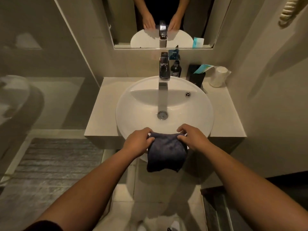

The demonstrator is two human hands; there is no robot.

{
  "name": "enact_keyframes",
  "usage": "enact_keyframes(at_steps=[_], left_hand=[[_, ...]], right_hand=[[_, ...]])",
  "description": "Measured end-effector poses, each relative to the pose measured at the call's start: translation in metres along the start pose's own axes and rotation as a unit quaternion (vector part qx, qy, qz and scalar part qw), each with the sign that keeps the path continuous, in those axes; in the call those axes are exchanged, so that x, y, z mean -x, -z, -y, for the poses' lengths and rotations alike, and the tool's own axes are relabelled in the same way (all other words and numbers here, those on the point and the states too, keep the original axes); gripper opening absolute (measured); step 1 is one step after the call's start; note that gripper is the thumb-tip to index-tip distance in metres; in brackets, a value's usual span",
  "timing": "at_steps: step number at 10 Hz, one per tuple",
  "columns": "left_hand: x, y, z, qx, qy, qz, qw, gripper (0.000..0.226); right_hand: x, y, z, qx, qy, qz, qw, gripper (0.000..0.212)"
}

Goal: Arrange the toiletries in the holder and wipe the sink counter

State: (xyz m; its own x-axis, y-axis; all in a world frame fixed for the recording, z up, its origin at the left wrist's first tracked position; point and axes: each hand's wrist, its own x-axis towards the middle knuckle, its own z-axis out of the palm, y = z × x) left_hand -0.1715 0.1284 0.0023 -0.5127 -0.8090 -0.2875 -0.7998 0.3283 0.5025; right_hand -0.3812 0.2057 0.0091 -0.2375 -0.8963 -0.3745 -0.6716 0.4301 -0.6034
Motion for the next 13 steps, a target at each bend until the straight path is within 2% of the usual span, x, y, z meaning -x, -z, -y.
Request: enact_keyframes(at_steps=[1, 2, 3, 4, 5, 6, 7, 8, 9, 11, 12, 13], left_hand=[[-0.007, -0.002, 0.005, 0.01, 0.014, 0.014, 1.0, 0.042], [-0.002, -0.006, 0.003, -0.021, 0.018, -0.002, 1.0, 0.054], [0.018, -0.011, -0.003, -0.112, -0.077, -0.032, 0.99, 0.063], [0.034, -0.015, -0.001, -0.221, -0.213, 0.036, 0.951, 0.07], [0.033, -0.023, 0.003, -0.267, -0.226, 0.07, 0.934, 0.066], [0.03, -0.028, 0.002, -0.27, -0.196, 0.045, 0.942, 0.05], [0.029, -0.029, 0.001, -0.266, -0.159, 0.024, 0.95, 0.037], [0.029, -0.028, -0.004, -0.269, -0.142, 0.021, 0.952, 0.036], [0.031, -0.027, -0.008, -0.267, -0.131, 0.032, 0.954, 0.037], [0.039, -0.005, -0.01, -0.207, -0.148, 0.074, 0.964, 0.049], [0.038, 0.019, -0.019, -0.162, -0.104, 0.124, 0.973, 0.06], [0.032, 0.049, -0.032, -0.172, -0.083, 0.156, 0.969, 0.061]], right_hand=[[-0.005, -0.001, -0.002, 0.007, -0.006, 0.004, 1.0, 0.026], [-0.002, -0.005, -0.002, 0.039, -0.002, -0.001, 0.999, 0.031], [0.015, -0.008, -0.005, 0.114, 0.078, 0.002, 0.99, 0.049], [0.033, -0.016, -0.009, 0.25, 0.219, 0.056, 0.941, 0.064], [0.037, -0.032, -0.011, 0.294, 0.236, 0.077, 0.923, 0.057], [0.032, -0.035, -0.012, 0.281, 0.214, 0.065, 0.933, 0.044], [0.028, -0.025, -0.005, 0.282, 0.197, 0.114, 0.932, 0.043], [0.028, -0.021, -0.001, 0.277, 0.191, 0.132, 0.932, 0.042], [0.033, -0.022, -0.001, 0.256, 0.185, 0.128, 0.94, 0.037], [0.042, -0.012, 0.014, 0.262, 0.144, 0.127, 0.946, 0.06], [0.044, 0.005, 0.031, 0.261, 0.105, 0.135, 0.95, 0.063], [0.038, 0.024, 0.05, 0.278, 0.09, 0.11, 0.95, 0.045]])
